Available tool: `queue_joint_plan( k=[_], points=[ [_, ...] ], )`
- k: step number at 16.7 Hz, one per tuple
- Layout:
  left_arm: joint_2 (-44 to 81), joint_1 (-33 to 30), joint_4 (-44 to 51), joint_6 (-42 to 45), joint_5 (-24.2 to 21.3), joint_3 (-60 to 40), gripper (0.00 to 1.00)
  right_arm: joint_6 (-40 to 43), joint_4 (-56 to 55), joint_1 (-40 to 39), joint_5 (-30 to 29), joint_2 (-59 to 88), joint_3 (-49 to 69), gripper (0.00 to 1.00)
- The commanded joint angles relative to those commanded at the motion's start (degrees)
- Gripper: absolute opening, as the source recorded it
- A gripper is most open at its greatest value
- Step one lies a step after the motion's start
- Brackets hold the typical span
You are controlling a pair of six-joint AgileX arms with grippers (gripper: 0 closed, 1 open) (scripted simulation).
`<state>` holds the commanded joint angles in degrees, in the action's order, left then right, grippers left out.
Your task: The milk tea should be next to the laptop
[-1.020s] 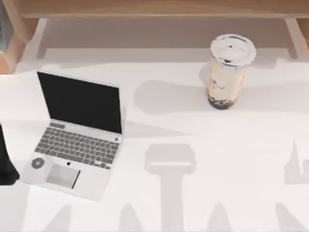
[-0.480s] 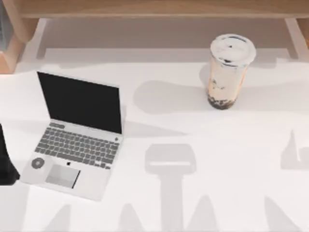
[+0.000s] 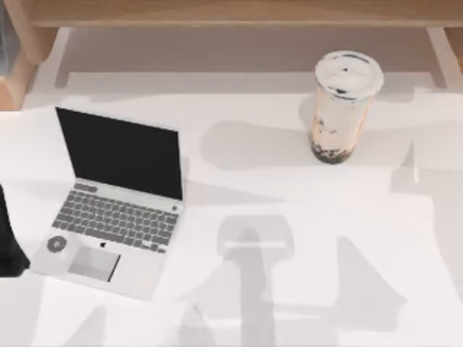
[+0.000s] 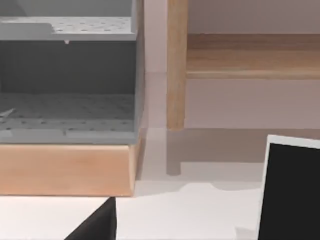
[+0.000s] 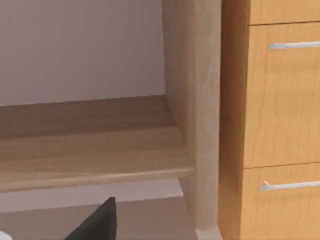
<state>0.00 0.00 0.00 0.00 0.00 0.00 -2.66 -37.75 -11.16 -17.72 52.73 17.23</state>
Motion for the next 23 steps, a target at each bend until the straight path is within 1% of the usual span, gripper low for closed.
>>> queue_joint_plan(
  k=[8,13,16,19,23],
  points=[
    [0.00,0.00,0.00,0.00,0.00,0.00,1.00,0.71,-29.89,-12.01,-12.57,37.18,10.86,1.00],
    [0.00,0.00,0.00,0.00,0.00,0.00,1.00,1.61,-44.66,-19.99,-18.82,55.88,14.16,1.00],
    [0.00,0.00,0.00,0.00,0.00,0.00,1.00,2.06,-51.17,-24.17,-21.66,65.11,14.91,1.00],
    [0.00,0.00,0.00,0.00,0.00,0.00,1.00,2.35,-55.25,-27.19,-23.49,71.80,14.96,1.00],
    [0.00,0.00,0.00,0.00,0.00,0.00,1.00,2.46,-56.52,-28.24,-24.07,74.13,14.87,1.00]
  ],
)
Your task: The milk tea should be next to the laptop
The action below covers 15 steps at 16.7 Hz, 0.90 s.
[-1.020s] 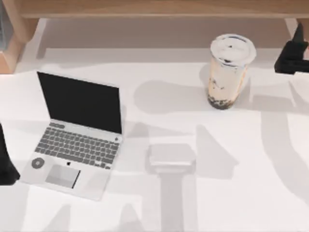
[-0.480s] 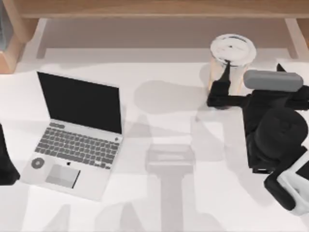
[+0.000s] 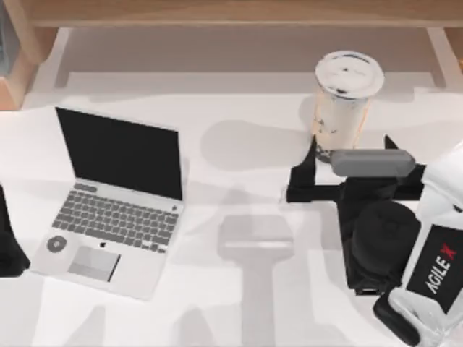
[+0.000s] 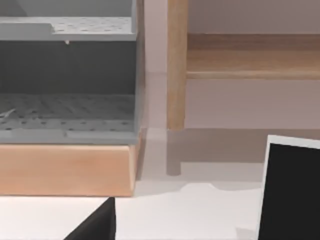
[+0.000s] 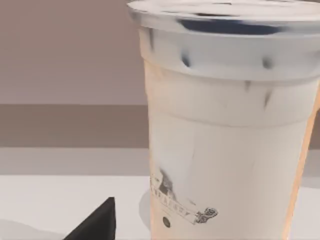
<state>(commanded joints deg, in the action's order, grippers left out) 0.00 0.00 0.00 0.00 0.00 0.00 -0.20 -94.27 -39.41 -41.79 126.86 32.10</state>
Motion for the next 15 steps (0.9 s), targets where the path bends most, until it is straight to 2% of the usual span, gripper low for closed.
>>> queue_joint_plan(
  k=[5,11,15],
  points=[
    [0.00,0.00,0.00,0.00,0.00,0.00,1.00,-0.01,0.83,0.76,0.72,0.30,0.92,1.00],
    [0.00,0.00,0.00,0.00,0.00,0.00,1.00,0.11,9.33,7.11,7.06,3.80,13.70,1.00],
    [0.00,0.00,0.00,0.00,0.00,0.00,1.00,0.13,11.23,8.54,8.48,4.42,15.83,1.00]
  ],
)
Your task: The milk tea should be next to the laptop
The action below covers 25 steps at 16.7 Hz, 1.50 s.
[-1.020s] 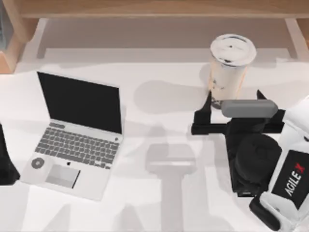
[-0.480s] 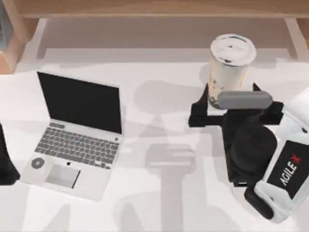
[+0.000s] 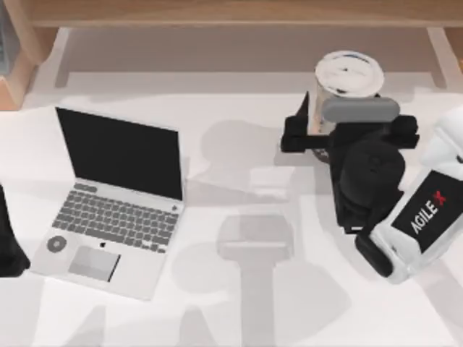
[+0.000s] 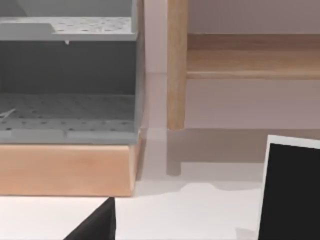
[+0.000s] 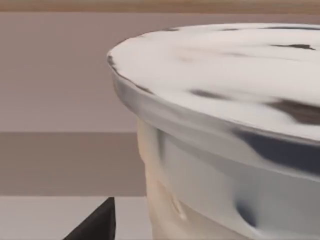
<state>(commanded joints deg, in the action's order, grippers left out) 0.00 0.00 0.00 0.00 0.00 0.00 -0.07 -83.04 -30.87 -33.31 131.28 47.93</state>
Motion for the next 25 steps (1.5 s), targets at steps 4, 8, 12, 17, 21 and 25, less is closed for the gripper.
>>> queue_joint_plan(
  k=[4,8,12,17,21,25],
  points=[
    [0.00,0.00,0.00,0.00,0.00,0.00,1.00,0.00,0.00,0.00,0.00,0.00,0.00,0.85],
    [0.00,0.00,0.00,0.00,0.00,0.00,1.00,0.00,0.00,0.00,0.00,0.00,0.00,0.55],
    [0.00,0.00,0.00,0.00,0.00,0.00,1.00,0.00,0.00,0.00,0.00,0.00,0.00,0.25],
    [0.00,0.00,0.00,0.00,0.00,0.00,1.00,0.00,0.00,0.00,0.00,0.00,0.00,0.00],
    [0.00,0.00,0.00,0.00,0.00,0.00,1.00,0.00,0.00,0.00,0.00,0.00,0.00,0.00],
    [0.00,0.00,0.00,0.00,0.00,0.00,1.00,-0.08,0.19,-0.11,0.01,-0.36,-0.11,0.00]
  ],
)
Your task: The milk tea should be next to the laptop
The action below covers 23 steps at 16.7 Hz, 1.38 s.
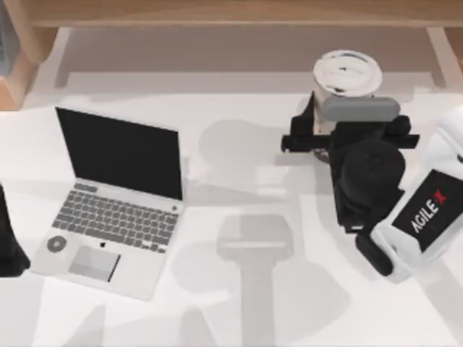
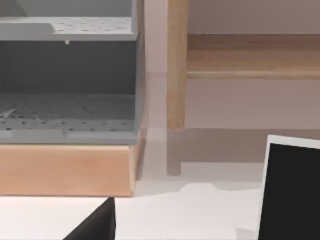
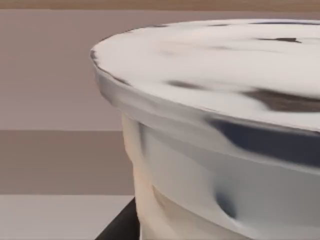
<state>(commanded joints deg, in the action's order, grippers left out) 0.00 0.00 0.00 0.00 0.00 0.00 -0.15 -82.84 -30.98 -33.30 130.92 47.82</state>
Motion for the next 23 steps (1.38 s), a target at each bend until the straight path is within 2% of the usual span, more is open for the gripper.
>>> queue_joint_plan(
  k=[9,14,19,23],
  points=[
    [0.00,0.00,0.00,0.00,0.00,0.00,1.00,-0.11,1.65,0.00,0.01,-1.89,-0.10,0.00],
    [0.00,0.00,0.00,0.00,0.00,0.00,1.00,0.47,-1.51,-2.59,-1.03,-4.97,4.09,0.00],
    [0.00,0.00,0.00,0.00,0.00,0.00,1.00,1.30,-3.00,-9.42,-5.91,-6.61,7.25,0.00],
    [0.00,0.00,0.00,0.00,0.00,0.00,1.00,1.50,-1.28,-17.34,-13.19,-7.25,7.86,0.00]
  ],
)
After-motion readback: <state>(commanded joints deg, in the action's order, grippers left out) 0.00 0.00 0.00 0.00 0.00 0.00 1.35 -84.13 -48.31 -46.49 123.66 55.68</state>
